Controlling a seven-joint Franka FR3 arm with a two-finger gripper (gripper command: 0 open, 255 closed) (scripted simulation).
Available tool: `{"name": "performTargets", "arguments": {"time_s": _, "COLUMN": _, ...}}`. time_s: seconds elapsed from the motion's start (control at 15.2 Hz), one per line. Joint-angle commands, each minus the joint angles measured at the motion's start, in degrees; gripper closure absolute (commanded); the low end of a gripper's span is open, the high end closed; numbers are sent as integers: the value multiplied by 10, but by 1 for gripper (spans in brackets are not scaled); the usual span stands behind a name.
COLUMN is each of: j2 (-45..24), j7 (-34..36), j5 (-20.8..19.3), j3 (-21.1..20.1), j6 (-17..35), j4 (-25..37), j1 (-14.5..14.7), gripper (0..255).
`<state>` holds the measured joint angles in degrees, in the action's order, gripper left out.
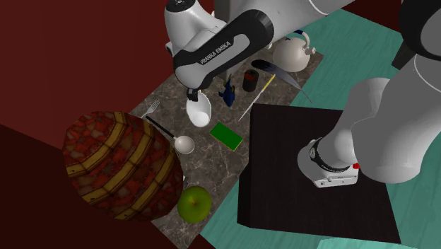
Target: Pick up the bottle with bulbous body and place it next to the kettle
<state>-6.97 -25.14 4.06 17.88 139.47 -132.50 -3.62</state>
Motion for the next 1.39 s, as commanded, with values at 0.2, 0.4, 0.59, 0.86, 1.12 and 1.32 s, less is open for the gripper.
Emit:
{"name": "performTargets", "arguments": {"time_s": 0.2, "j2": 0, "j7": 0, "j5": 0, "j3": 0, "j6": 0, "j4": 0, "j1": 0, "gripper": 255}}
{"name": "performTargets", "arguments": {"time_s": 0.4, "j2": 6, "j7": 2, "j5": -3, "j3": 1, "j6": -7, "j4": 2, "j1": 0, "gripper": 255}}
{"name": "performTargets", "arguments": {"time_s": 0.59, "j2": 23, "j7": 9, "j5": -12, "j3": 2, "j6": -29, "j4": 7, "j1": 2, "gripper": 255}}
{"name": "performTargets", "arguments": {"time_s": 0.86, "j2": 45, "j7": 17, "j5": -23, "j3": 3, "j6": -59, "j4": 17, "j1": 2, "gripper": 255}}
{"name": "performTargets", "arguments": {"time_s": 1.12, "j2": 65, "j7": 23, "j5": -32, "j3": 4, "j6": -90, "j4": 29, "j1": 3, "gripper": 255}}
{"name": "performTargets", "arguments": {"time_s": 1.32, "j2": 78, "j7": 28, "j5": -38, "j3": 3, "j6": -113, "j4": 39, "j1": 3, "gripper": 255}}
